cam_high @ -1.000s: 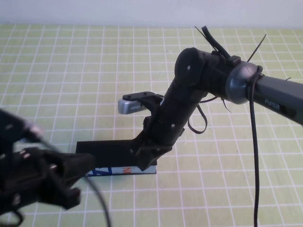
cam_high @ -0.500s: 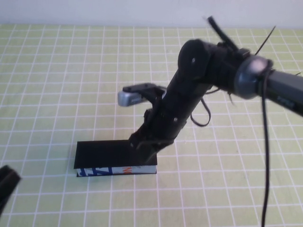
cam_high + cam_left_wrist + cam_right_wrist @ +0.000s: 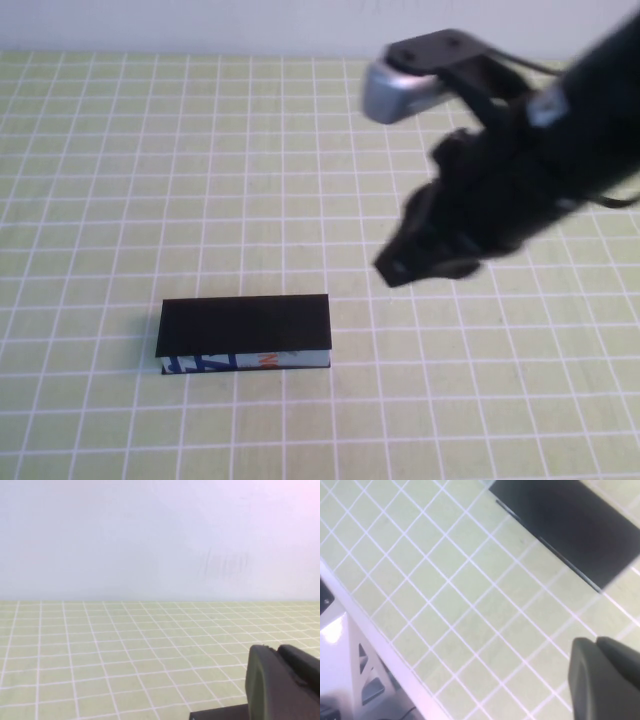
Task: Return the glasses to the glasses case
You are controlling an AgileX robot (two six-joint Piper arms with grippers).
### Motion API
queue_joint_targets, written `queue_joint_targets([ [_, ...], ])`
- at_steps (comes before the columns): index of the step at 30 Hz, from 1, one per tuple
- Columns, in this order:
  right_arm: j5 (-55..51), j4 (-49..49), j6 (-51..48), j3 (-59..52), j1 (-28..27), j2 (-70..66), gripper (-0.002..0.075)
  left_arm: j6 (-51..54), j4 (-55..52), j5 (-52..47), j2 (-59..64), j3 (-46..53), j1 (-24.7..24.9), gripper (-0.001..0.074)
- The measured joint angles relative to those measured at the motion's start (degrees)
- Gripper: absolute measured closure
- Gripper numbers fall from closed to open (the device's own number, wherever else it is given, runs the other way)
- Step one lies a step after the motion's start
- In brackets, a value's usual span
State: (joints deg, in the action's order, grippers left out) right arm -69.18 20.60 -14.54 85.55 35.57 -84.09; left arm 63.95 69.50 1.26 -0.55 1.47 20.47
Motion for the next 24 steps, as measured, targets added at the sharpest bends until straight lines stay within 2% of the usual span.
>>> queue_joint_targets([
  [11, 10.1, -5.3, 7.1, -24.3, 0.0, 27.7, 0.0737, 0.7, 0.9, 0.5, -0.1, 0.0, 0.0, 0.0737],
  [19, 33.0, -4.2, 9.0, -47.3, 0.0, 44.4, 0.0737, 0.8, 0.9, 0.5, -0.1, 0.0, 0.0, 0.0737],
  [24, 38.0, -1.7, 9.0, -58.1, 0.0, 50.1, 0.0737, 0.9, 0.9, 0.6, -0.1, 0.0, 0.0, 0.0737],
])
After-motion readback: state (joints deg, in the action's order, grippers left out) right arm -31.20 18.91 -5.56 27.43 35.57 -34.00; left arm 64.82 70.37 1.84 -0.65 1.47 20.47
